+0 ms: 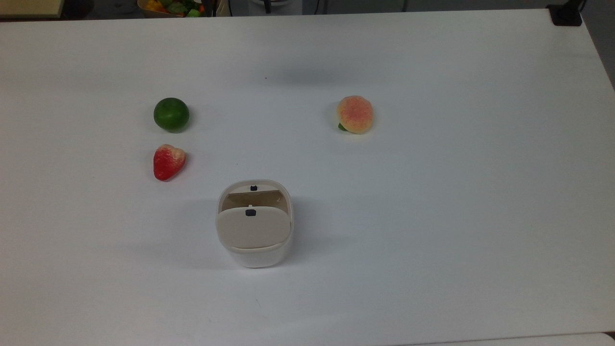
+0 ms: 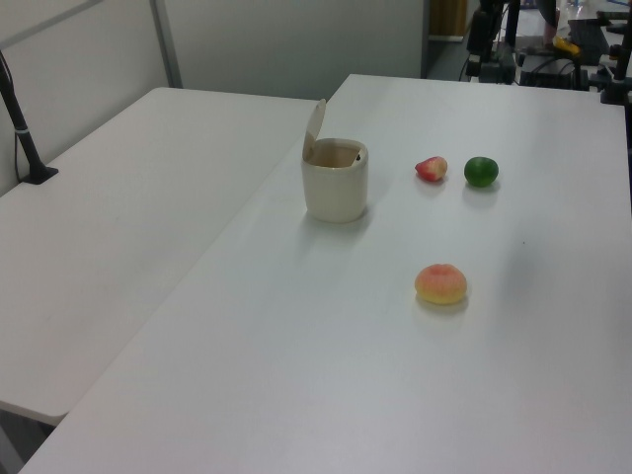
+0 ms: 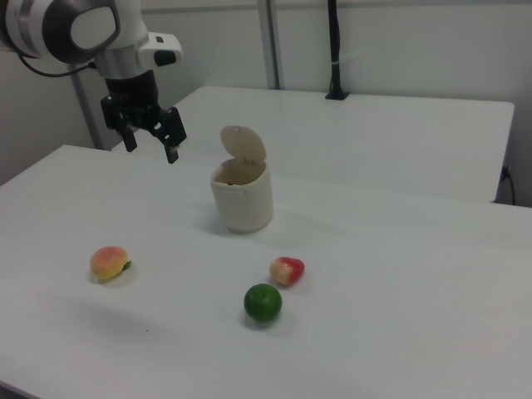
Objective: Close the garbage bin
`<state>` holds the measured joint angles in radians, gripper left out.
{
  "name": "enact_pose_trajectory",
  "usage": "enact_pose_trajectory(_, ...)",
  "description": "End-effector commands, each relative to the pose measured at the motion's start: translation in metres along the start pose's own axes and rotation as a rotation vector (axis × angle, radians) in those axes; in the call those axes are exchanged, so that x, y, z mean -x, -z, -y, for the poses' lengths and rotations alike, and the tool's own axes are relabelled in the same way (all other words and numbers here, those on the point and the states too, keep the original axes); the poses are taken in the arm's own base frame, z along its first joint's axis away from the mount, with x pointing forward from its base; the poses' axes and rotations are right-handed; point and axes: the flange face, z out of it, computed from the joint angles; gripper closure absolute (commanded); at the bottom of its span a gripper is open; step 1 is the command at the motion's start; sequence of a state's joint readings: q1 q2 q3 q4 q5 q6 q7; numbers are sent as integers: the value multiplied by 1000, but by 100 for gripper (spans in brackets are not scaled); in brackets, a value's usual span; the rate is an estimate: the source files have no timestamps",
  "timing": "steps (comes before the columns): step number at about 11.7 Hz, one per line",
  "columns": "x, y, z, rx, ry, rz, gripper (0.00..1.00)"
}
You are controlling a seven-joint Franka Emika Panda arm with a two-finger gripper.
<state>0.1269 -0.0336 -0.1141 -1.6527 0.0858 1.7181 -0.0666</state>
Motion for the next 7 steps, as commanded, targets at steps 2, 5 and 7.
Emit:
enact_pose_trajectory(2, 2, -1, -2, 14, -1, 2, 0)
enact_pose_trajectory(5, 0, -5, -3, 14, -3, 8, 0)
enact_pose_trajectory(7, 0, -5, -3, 13, -5, 8, 0)
